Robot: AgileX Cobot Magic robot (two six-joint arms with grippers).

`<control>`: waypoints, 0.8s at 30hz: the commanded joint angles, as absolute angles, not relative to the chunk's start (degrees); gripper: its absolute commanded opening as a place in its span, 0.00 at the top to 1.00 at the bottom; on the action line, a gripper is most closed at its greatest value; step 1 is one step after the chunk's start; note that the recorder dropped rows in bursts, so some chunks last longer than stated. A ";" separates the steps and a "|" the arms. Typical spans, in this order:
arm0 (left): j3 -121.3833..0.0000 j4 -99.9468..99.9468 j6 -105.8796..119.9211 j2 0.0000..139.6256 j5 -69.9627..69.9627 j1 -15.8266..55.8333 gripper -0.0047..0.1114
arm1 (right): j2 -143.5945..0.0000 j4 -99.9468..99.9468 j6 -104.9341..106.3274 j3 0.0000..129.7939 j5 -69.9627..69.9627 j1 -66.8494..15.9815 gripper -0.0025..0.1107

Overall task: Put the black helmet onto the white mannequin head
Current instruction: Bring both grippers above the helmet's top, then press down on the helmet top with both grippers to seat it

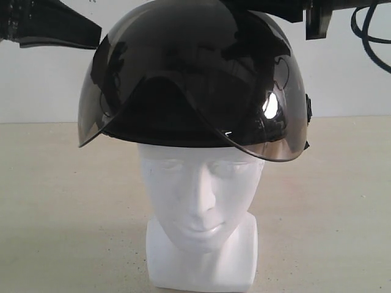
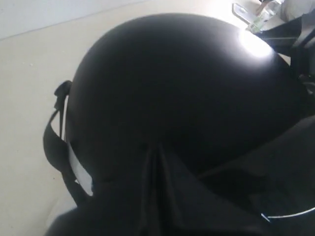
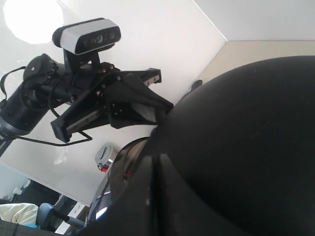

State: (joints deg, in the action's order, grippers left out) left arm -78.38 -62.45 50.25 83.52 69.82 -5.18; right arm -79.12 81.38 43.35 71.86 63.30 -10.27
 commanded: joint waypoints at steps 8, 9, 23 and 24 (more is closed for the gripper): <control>-75.61 -63.40 51.44 83.30 69.96 -3.91 0.92 | -79.43 77.07 41.88 72.02 66.82 -10.46 0.98; -75.61 -63.40 51.44 83.30 69.96 -3.91 0.92 | -79.43 77.07 41.74 72.02 67.03 -10.46 0.98; -74.60 -62.99 50.33 83.05 69.96 -0.56 0.92 | -79.43 73.95 39.00 72.02 69.96 -10.46 0.98; -74.32 -62.88 50.33 83.05 69.96 -0.44 0.92 | -79.43 73.51 38.87 72.02 69.96 -10.46 0.98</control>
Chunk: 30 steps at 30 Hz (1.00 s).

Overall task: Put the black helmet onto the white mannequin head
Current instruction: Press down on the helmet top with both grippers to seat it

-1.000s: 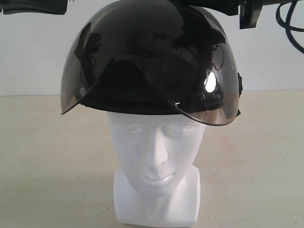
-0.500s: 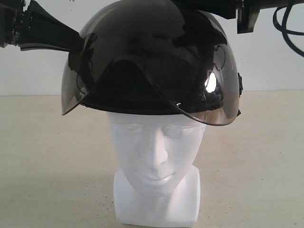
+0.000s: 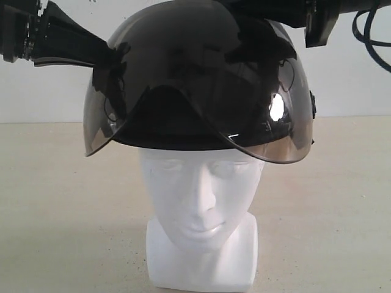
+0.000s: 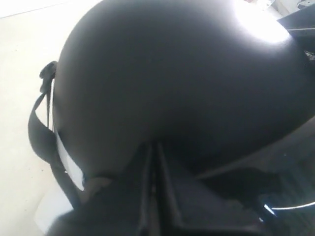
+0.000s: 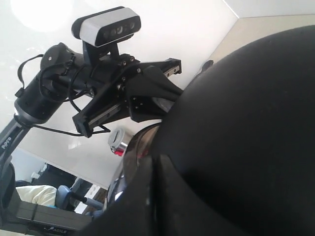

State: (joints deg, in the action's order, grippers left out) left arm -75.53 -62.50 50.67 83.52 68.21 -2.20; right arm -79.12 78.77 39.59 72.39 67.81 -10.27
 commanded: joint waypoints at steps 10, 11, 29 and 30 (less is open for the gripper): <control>-72.63 -61.94 50.33 82.55 69.96 -0.09 0.92 | -79.43 70.55 36.65 72.02 69.96 -10.46 0.98; -72.63 -61.94 50.33 82.30 69.96 -0.09 0.92 | -79.43 69.80 36.00 72.02 69.96 -10.58 0.98; -72.55 -61.84 50.46 81.65 69.96 -0.09 0.92 | -78.91 67.67 35.54 64.77 69.96 -15.98 0.98; -72.55 -61.84 50.35 81.65 69.96 -0.09 0.92 | -78.91 67.67 35.54 64.40 69.96 -15.98 0.98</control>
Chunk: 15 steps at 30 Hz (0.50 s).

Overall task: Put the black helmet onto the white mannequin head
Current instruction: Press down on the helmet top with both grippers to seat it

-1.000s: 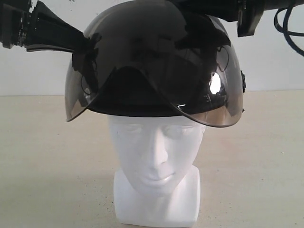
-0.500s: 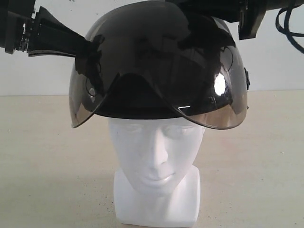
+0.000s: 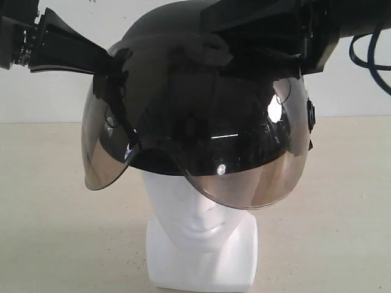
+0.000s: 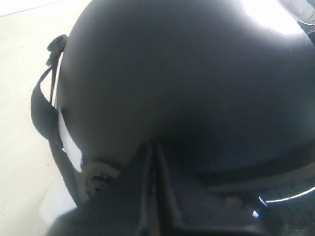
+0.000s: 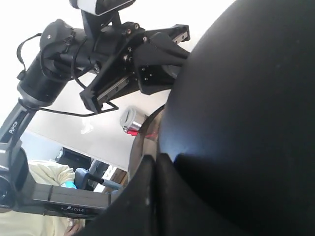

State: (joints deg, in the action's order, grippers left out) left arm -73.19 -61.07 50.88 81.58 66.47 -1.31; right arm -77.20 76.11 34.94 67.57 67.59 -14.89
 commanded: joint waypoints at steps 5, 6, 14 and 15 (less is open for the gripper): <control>-72.55 -61.23 49.77 81.65 69.96 0.05 0.92 | -78.91 65.56 35.82 63.45 69.96 -15.98 0.98; -72.55 -61.01 49.66 81.65 69.96 0.05 0.92 | -78.91 65.19 35.82 63.45 69.96 -15.98 0.98; -69.15 -60.65 50.00 81.53 69.96 0.05 0.92 | -78.91 62.60 34.64 63.32 69.96 -15.98 0.98; -68.76 -60.65 50.13 81.53 69.96 0.05 0.92 | -78.91 62.50 34.64 63.32 69.96 -15.98 0.98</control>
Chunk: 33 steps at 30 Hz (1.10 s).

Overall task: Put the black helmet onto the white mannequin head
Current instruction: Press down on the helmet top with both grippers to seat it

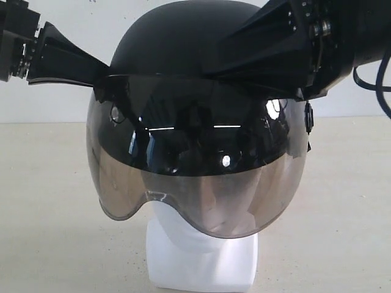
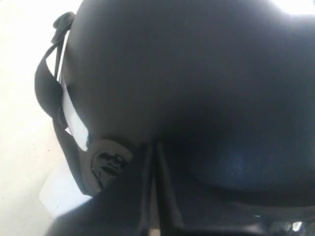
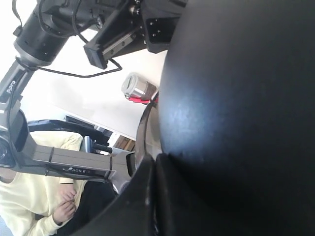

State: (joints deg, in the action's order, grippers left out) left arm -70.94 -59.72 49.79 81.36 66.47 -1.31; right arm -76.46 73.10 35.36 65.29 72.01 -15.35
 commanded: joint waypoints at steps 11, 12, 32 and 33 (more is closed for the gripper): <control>-67.12 -60.57 50.52 79.43 69.96 0.05 0.92 | -78.91 59.75 33.53 63.32 69.96 -15.98 0.98; -67.01 -60.57 50.52 79.15 69.96 0.05 0.92 | -78.91 59.49 33.43 63.32 69.96 -15.98 0.98; -66.97 -58.59 49.30 78.98 69.96 0.05 0.92 | -78.91 55.74 31.97 63.32 69.96 -15.98 0.98; -66.97 -58.59 49.30 78.98 69.96 0.05 0.92 | -78.91 55.36 31.84 63.32 69.96 -15.98 0.98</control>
